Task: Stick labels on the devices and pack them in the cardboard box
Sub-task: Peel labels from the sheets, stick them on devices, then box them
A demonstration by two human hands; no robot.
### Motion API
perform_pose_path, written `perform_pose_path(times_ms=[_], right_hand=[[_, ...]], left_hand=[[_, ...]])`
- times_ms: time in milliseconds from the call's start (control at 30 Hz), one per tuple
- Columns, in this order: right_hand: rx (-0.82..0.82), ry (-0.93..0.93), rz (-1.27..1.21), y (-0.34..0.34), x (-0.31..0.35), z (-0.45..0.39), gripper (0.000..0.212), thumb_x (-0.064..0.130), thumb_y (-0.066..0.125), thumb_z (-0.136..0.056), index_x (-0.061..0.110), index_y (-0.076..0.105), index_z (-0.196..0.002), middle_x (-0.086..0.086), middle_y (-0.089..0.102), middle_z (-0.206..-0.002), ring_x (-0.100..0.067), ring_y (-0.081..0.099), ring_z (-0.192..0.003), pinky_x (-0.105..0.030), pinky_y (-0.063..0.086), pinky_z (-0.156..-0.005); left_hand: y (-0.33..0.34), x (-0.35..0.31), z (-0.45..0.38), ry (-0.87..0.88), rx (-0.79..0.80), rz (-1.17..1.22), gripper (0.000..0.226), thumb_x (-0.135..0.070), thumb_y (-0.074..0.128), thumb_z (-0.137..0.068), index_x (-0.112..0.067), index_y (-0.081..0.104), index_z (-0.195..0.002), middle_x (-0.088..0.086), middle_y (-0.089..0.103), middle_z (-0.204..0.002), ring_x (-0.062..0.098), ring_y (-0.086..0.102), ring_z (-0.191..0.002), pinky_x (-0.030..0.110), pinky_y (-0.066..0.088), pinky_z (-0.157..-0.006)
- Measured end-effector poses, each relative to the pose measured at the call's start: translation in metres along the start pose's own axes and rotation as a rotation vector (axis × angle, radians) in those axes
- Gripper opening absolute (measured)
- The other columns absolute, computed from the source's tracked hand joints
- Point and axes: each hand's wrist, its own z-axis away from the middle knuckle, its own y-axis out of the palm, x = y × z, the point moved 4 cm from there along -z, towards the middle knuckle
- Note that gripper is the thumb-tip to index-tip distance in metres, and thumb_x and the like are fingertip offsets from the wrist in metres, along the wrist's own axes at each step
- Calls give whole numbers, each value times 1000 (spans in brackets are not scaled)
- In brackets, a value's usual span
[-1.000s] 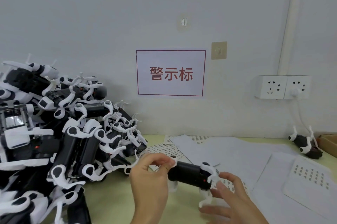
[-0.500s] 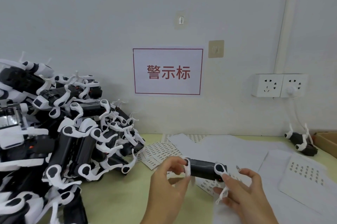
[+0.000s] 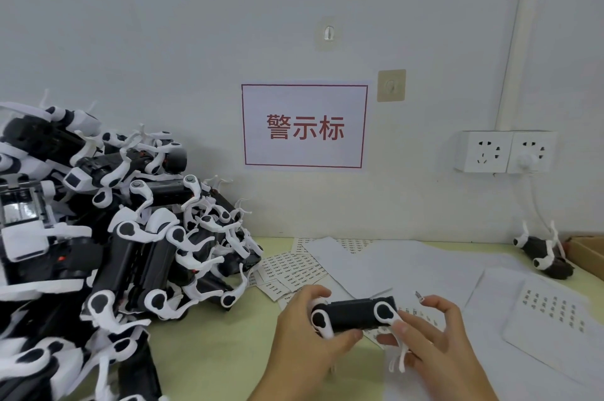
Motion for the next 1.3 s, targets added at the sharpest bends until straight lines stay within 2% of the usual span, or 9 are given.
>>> perform_pose_path(times_ms=[67, 167, 267, 367, 533, 833, 1033, 1133, 1300], right_hand=[[1, 7, -40, -1, -1, 0, 38, 2, 69, -86, 25, 47, -107, -9, 78, -91, -37, 75, -79, -41, 48, -67], [-10, 54, -131, -1, 2, -2, 24, 3, 58, -94, 23, 47, -102, -18, 76, -82, -38, 74, -71, -37, 43, -58], [-38, 133, -216, -2, 4, -2, 12, 11, 50, -101, 21, 46, -96, -24, 70, -85, -42, 67, -69, -37, 33, -56], [-41, 176, -277, -2, 5, 0, 8, 16, 46, -103, 19, 46, -95, -21, 71, -72, -42, 63, -73, -37, 30, -56], [-39, 187, -291, -1, 6, 2, 10, 17, 42, -104, 19, 46, -95, -18, 70, -62, -40, 62, -69, -36, 25, -54], [-131, 59, -191, -6, 13, -5, 18, 9, 52, -100, 25, 46, -94, -25, 69, -82, -38, 63, -71, -37, 31, -59], [-79, -7, -42, -6, 8, -2, 22, 15, 58, -98, 32, 45, -97, -17, 76, -81, -40, 70, -81, -37, 37, -67], [-71, -32, -1, -3, 9, 1, 20, 18, 59, -96, 28, 42, -100, -15, 76, -79, -19, 70, -62, -36, 39, -65], [-31, -104, 87, 1, 11, 5, 23, 18, 61, -95, 25, 41, -104, -3, 77, -75, -7, 65, -53, -36, 44, -65]], left_hand=[[-1, 1, -2, -23, 26, 125, 54, -28, 92, -54, -33, 64, -100, -2, 66, -95, -1, 63, -73, 12, 48, -65], [-2, 1, -5, -26, 104, 304, 61, -37, 90, -45, -30, 71, -103, 3, 71, -103, 10, 70, -88, 23, 56, -71], [-3, 1, -8, 3, 146, 422, 53, -26, 89, -56, -21, 74, -106, 7, 75, -101, 21, 71, -89, 33, 59, -72], [-2, -3, -8, 37, 149, 456, 37, -8, 83, -62, -21, 80, -97, 13, 76, -92, 21, 69, -75, 29, 55, -61], [-2, -9, -8, 82, 140, 466, 39, -9, 85, -60, -26, 81, -95, 11, 76, -87, 15, 66, -71, 27, 51, -54], [0, -5, -6, -20, 335, 533, 40, -23, 73, -67, -7, 60, -101, 9, 69, -97, 21, 65, -85, 34, 54, -74], [1, -2, -5, -149, 328, 378, 59, -40, 83, -60, -13, 55, -104, 9, 71, -90, 23, 72, -80, 40, 60, -80], [-1, -1, -4, -226, 344, 371, 65, -40, 84, -55, -17, 64, -112, 8, 70, -87, 23, 72, -80, 40, 61, -82], [-4, -5, -4, -197, 360, 192, 44, -45, 77, -59, -25, 78, -98, -5, 73, -93, 11, 70, -86, 20, 53, -74]])
